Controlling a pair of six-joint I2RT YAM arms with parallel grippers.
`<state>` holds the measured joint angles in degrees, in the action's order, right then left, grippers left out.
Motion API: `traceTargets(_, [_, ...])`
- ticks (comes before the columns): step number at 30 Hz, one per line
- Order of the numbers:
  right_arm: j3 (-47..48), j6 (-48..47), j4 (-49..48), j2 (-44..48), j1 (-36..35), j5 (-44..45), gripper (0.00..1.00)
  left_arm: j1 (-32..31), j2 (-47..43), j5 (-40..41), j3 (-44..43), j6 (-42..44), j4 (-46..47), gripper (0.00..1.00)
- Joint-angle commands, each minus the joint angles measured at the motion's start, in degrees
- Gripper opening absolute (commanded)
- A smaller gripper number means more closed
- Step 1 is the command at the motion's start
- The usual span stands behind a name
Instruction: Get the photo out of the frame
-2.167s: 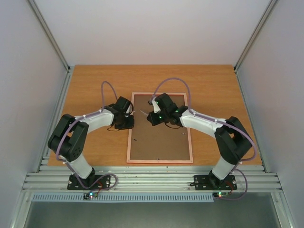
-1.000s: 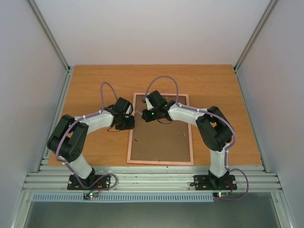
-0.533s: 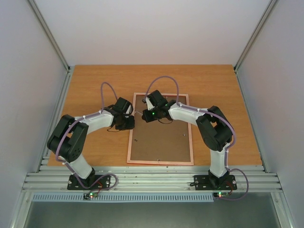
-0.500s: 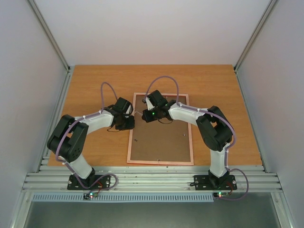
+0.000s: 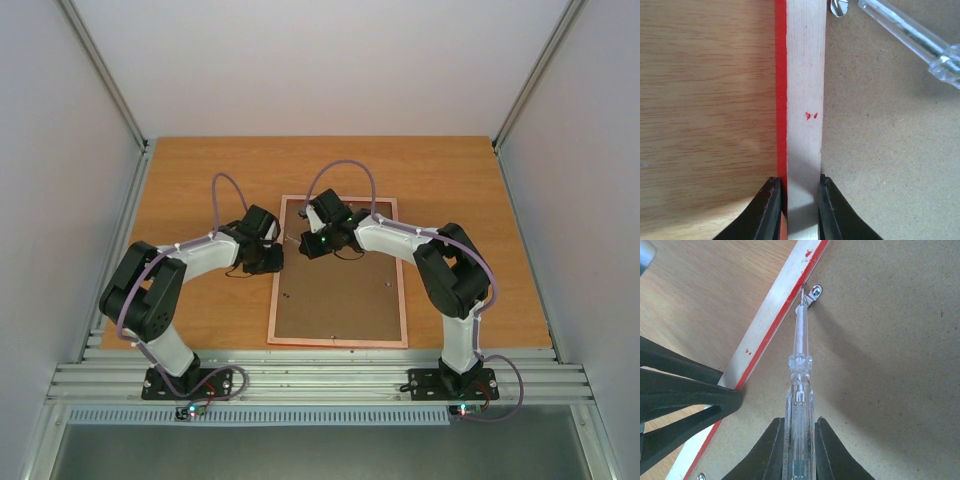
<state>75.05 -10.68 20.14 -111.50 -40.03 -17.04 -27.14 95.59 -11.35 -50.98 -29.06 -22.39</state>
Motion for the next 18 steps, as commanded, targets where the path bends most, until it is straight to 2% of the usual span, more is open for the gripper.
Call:
traceTargets(1, [0.53, -1.69, 5.55, 0.46, -0.78, -1.48, 0.01, -1.12, 1.26, -4.64, 1.31, 0.05, 0.82, 0.10])
traceTargets(18, [-3.71, -2.73, 5.79, 5.30, -0.75, 6.22, 0.01, -1.08, 1.09, -3.67, 1.24, 0.05, 0.33, 0.10])
